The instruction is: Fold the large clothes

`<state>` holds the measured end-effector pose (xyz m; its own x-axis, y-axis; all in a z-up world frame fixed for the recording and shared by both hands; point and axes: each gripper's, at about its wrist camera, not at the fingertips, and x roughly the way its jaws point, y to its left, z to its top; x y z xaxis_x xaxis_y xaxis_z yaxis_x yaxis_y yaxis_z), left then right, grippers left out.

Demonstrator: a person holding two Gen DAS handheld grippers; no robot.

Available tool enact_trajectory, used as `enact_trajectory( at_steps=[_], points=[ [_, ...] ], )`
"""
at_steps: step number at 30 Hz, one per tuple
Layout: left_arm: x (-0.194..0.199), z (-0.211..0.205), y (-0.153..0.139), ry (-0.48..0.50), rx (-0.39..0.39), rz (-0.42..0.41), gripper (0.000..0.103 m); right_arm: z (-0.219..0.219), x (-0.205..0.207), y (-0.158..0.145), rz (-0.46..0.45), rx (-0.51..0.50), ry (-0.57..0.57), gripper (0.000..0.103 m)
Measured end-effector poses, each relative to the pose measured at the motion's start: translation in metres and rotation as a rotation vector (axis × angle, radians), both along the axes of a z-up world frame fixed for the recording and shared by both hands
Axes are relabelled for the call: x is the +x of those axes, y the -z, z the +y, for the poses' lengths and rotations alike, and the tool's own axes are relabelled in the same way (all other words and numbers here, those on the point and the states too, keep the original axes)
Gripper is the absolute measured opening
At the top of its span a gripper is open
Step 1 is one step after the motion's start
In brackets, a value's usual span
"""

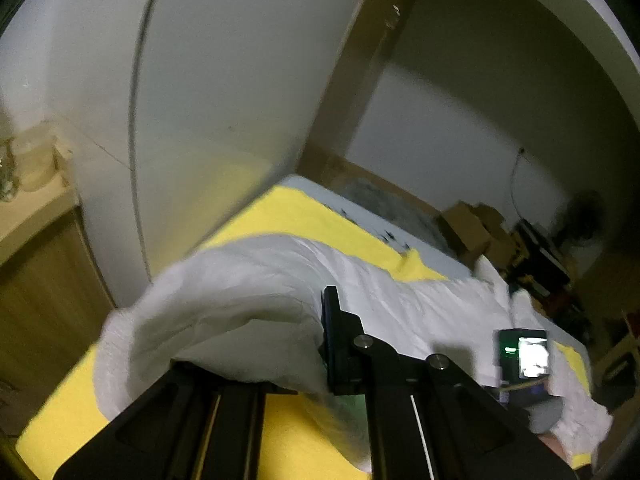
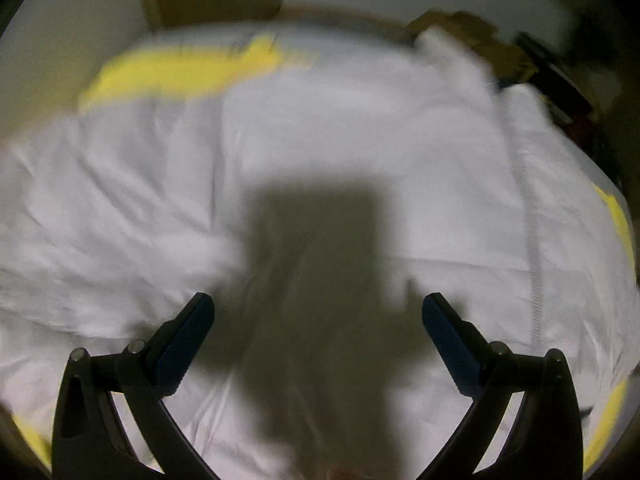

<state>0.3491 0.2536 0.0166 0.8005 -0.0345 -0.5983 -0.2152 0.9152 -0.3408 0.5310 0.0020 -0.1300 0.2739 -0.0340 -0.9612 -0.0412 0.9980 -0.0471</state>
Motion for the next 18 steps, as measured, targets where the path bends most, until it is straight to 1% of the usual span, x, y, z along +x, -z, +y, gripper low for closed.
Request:
enact_trajectory(
  at_steps=[2, 3, 5, 6, 8, 10, 13, 15, 16, 18],
  points=[
    [-0.003, -0.013, -0.008, -0.015, 0.045, 0.005, 0.006, -0.017, -0.011, -0.011, -0.044, 0.071, 0.019, 0.103],
    [-0.002, -0.019, -0.012, -0.013, 0.051, 0.003, 0.006, -0.03, -0.02, -0.02, -0.066, 0.117, 0.029, 0.103],
    [-0.002, -0.031, -0.02, -0.013, 0.062, -0.003, 0.006, -0.072, -0.049, -0.047, -0.122, 0.217, 0.051, 0.103],
    [-0.003, -0.042, -0.028, -0.015, 0.082, -0.013, 0.006, -0.09, -0.06, -0.055, -0.141, 0.236, 0.065, 0.103],
    [-0.002, -0.066, -0.042, -0.01, 0.117, -0.031, 0.006, -0.141, -0.09, -0.077, -0.182, 0.261, 0.112, 0.103],
    [-0.004, -0.093, -0.052, 0.018, 0.143, -0.049, 0.006, -0.199, -0.123, -0.093, -0.215, 0.275, 0.19, 0.103],
    [0.003, -0.152, -0.064, 0.106, 0.18, -0.054, 0.006, -0.266, -0.163, -0.102, -0.248, 0.286, 0.29, 0.103],
    [0.01, -0.199, -0.063, 0.171, 0.201, -0.044, 0.006, -0.305, -0.2, -0.11, -0.278, 0.295, 0.353, 0.103],
    [0.016, -0.226, -0.059, 0.21, 0.205, -0.029, 0.006, -0.321, -0.216, -0.112, -0.292, 0.297, 0.379, 0.103],
    [0.029, -0.28, -0.04, 0.289, 0.203, 0.024, 0.006, -0.357, -0.251, -0.118, -0.323, 0.314, 0.433, 0.103]
  ],
)
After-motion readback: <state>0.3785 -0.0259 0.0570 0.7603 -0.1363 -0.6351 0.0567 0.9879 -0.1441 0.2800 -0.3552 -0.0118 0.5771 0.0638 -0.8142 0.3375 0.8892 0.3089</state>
